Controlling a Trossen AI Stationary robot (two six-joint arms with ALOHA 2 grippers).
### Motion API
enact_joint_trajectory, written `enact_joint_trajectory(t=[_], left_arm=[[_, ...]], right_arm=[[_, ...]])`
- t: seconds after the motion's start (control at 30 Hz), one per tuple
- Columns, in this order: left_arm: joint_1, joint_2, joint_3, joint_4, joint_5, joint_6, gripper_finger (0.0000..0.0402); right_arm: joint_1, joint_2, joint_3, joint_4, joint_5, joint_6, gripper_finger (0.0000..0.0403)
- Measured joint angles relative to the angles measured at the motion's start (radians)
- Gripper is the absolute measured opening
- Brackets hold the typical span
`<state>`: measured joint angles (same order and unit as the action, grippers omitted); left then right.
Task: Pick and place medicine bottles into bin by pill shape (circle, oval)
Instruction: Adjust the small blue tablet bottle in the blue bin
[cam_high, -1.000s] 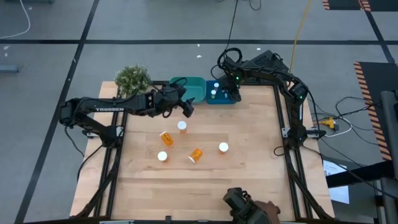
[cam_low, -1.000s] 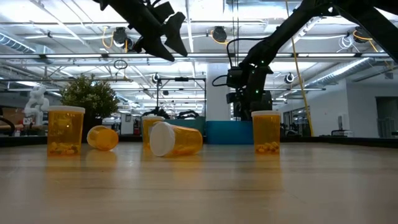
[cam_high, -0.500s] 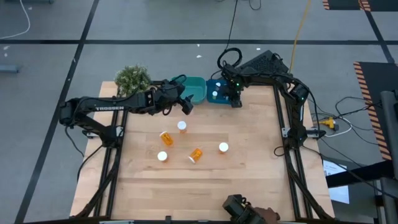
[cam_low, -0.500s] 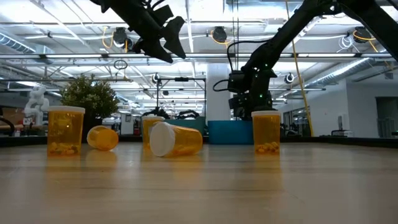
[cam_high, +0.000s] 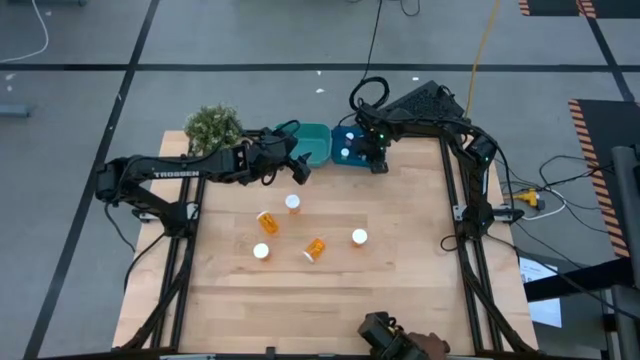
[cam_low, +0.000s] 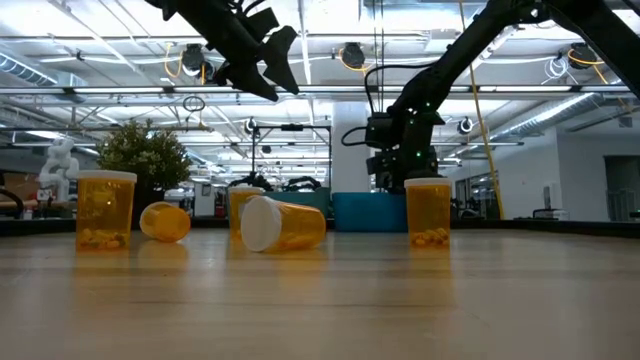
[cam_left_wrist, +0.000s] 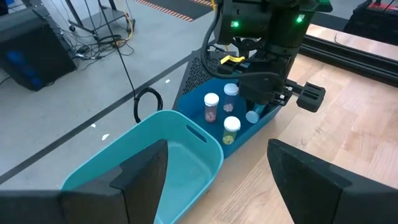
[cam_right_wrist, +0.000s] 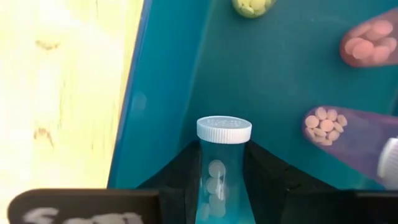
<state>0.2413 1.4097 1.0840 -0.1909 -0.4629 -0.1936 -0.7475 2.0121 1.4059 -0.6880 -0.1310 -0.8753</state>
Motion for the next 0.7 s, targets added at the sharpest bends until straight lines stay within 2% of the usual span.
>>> enact_joint_trajectory(t=[0.7], left_arm=[[0.0, 0.0, 0.0, 0.0, 0.021, -0.022, 0.028]], right_arm=[[0.002, -0.049, -0.005, 0.011, 0.003, 0.043, 0.0096]])
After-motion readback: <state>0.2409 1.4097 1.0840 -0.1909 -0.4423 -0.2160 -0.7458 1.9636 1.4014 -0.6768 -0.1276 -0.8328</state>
